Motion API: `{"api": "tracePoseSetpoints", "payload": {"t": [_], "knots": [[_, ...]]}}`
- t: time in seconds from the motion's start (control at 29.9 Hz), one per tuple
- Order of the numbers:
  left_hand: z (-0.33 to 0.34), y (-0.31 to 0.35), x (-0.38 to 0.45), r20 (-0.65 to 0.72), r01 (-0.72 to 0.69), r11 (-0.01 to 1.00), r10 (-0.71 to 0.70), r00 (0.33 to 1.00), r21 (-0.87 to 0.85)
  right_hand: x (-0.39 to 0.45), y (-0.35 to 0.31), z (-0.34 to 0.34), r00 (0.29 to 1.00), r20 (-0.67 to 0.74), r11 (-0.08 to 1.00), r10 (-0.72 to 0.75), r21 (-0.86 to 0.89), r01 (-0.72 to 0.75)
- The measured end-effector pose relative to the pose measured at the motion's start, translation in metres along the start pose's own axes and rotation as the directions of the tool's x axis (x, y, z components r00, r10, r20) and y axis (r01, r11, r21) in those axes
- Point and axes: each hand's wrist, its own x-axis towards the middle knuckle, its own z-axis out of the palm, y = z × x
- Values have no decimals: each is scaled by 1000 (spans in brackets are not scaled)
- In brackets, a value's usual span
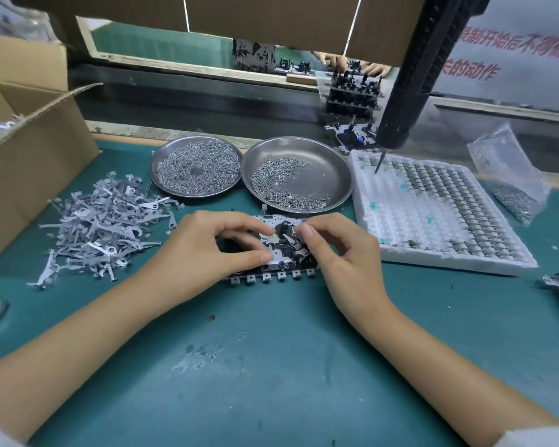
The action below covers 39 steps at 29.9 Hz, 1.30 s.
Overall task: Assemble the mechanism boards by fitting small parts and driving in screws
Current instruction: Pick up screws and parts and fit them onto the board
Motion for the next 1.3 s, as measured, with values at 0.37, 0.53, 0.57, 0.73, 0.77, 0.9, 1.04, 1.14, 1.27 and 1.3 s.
{"api": "tracePoseSetpoints", "payload": {"t": [0.37,0.53,0.57,0.73,0.77,0.9,1.04,1.14,1.27,1.3], "knots": [[-40,-19,59,-289,134,687,116,950,715,-3,-2,0,999,-20,999,-39,4,39],[-39,-28,80,-324,262,654,-26,946,710,-2,-2,0,999,-9,999,-41,19,41],[-39,-28,81,-344,276,657,-26,939,702,-2,-2,0,999,-5,999,-46,20,46],[-40,-27,79,-440,297,649,65,896,700,-1,0,-1,997,13,998,-70,10,69],[-40,-27,77,-459,283,670,97,883,687,-1,1,-1,997,12,997,-72,13,72],[-39,-31,70,-484,223,718,179,856,660,0,1,-1,998,18,998,-58,11,57],[-36,-34,69,-459,207,688,204,865,695,0,1,-1,998,25,998,-56,11,56],[-35,-34,69,-452,211,668,209,867,713,0,1,-1,998,30,998,-54,18,54],[-36,-33,67,-464,194,686,233,855,701,0,0,-1,998,42,998,-55,29,54],[-36,-32,66,-463,180,689,249,851,702,0,0,-1,998,42,998,-55,30,53]]}}
